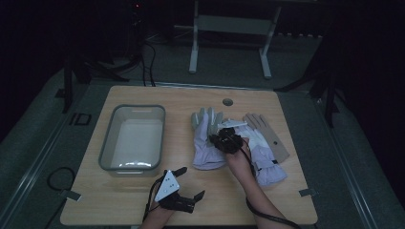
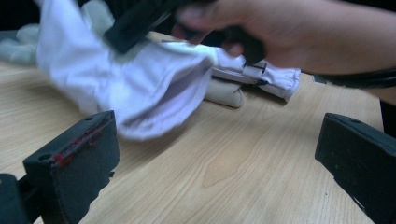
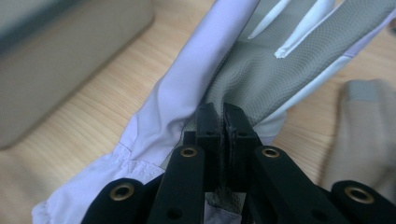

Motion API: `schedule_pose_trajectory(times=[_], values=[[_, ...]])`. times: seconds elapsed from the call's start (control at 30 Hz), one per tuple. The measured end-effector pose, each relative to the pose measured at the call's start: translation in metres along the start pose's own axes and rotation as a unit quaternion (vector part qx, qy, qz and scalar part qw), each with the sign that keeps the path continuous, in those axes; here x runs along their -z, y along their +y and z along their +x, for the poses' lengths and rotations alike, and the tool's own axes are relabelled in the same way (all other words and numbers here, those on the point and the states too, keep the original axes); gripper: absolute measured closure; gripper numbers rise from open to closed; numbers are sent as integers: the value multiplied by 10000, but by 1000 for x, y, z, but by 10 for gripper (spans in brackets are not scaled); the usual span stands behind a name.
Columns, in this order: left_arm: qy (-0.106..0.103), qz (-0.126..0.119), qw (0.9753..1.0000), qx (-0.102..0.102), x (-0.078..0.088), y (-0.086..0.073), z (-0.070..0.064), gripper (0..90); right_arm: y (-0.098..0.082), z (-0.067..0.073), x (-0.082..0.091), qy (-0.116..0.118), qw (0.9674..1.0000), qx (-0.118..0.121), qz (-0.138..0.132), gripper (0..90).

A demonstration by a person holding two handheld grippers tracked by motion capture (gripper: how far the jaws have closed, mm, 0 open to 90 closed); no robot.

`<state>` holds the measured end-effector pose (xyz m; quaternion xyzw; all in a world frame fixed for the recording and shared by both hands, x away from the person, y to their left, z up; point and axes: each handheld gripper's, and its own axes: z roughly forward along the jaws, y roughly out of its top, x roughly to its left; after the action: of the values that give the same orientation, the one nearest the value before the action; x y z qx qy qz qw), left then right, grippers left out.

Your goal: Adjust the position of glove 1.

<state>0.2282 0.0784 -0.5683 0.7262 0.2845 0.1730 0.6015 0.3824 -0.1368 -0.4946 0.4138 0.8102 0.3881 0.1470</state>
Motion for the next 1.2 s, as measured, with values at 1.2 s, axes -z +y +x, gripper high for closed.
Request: schedule_pose_trajectory(times=[1.2], values=[[-32,-49,10000,6,0,0,-1,0,-66,-2,9,52,9995,-74,304,666]])
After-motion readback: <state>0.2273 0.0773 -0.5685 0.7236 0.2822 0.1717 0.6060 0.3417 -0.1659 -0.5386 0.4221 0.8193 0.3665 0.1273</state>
